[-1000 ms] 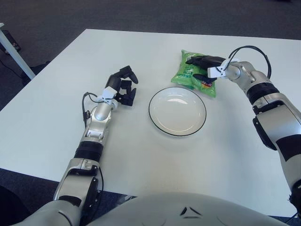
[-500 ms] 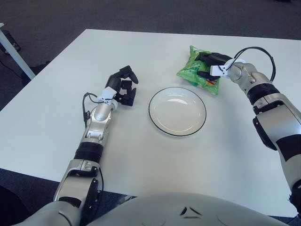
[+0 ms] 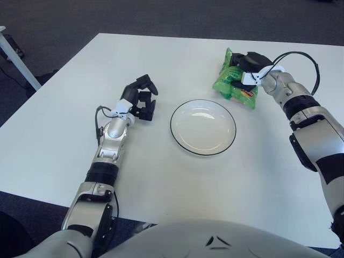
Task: Put the snack into the plate.
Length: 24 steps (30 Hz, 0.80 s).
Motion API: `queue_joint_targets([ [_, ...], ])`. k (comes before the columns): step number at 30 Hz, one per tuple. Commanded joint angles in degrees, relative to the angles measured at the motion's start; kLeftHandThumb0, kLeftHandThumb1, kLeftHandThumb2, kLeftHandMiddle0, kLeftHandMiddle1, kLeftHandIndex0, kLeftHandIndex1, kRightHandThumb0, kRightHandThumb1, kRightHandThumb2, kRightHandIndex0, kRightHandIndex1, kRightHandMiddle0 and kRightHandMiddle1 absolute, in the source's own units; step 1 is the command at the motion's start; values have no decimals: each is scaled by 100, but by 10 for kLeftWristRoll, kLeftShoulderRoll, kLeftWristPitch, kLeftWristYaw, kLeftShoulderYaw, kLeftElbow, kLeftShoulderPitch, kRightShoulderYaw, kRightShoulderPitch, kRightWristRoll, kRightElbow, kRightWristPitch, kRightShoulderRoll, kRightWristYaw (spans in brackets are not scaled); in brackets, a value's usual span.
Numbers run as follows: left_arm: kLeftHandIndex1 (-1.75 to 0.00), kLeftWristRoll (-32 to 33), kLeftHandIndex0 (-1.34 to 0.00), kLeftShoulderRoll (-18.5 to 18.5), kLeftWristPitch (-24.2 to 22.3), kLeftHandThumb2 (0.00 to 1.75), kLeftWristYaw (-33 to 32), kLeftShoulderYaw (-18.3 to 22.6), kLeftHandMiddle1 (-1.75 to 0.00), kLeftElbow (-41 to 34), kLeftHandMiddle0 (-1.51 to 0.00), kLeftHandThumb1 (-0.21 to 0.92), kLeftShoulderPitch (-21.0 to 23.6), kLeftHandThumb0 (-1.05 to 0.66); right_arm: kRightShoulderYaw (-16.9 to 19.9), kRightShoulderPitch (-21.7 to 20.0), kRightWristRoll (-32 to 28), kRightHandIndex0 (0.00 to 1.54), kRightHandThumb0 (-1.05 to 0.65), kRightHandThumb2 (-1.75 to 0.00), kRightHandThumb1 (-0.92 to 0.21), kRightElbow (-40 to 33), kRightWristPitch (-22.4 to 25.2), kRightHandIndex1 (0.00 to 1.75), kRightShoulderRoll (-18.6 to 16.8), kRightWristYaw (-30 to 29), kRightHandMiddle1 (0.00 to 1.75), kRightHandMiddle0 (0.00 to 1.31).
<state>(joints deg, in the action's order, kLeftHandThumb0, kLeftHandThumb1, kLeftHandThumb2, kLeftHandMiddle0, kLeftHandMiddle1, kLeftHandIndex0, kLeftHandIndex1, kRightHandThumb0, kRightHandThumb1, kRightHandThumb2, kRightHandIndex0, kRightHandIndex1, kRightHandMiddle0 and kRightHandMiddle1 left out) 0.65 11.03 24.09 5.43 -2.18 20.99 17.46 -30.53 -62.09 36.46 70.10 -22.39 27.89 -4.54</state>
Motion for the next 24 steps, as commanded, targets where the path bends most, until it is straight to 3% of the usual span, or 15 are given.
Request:
queue_joint_targets([
  [1,-175,10,-71,-57,9,146,3,-17,-175,61,-128,20,-116,-53,10,67,-11,87,0,-155,-4,32,11,149,1,28,175,64],
  [16,-175,4,-70,-53,-10,145,2,-21,-175,57,-127,20,-112,-52,40,61,-19,83,0,-153,-9,-3,-42,159,23,-8,175,57],
  [24,-175,-9,-69,-50,-8,143,-7,-22,-175,69,-126,22,-104,-52,56,42,-27,87,0,-162,-2,-51,-33,161,44,-6,175,62],
])
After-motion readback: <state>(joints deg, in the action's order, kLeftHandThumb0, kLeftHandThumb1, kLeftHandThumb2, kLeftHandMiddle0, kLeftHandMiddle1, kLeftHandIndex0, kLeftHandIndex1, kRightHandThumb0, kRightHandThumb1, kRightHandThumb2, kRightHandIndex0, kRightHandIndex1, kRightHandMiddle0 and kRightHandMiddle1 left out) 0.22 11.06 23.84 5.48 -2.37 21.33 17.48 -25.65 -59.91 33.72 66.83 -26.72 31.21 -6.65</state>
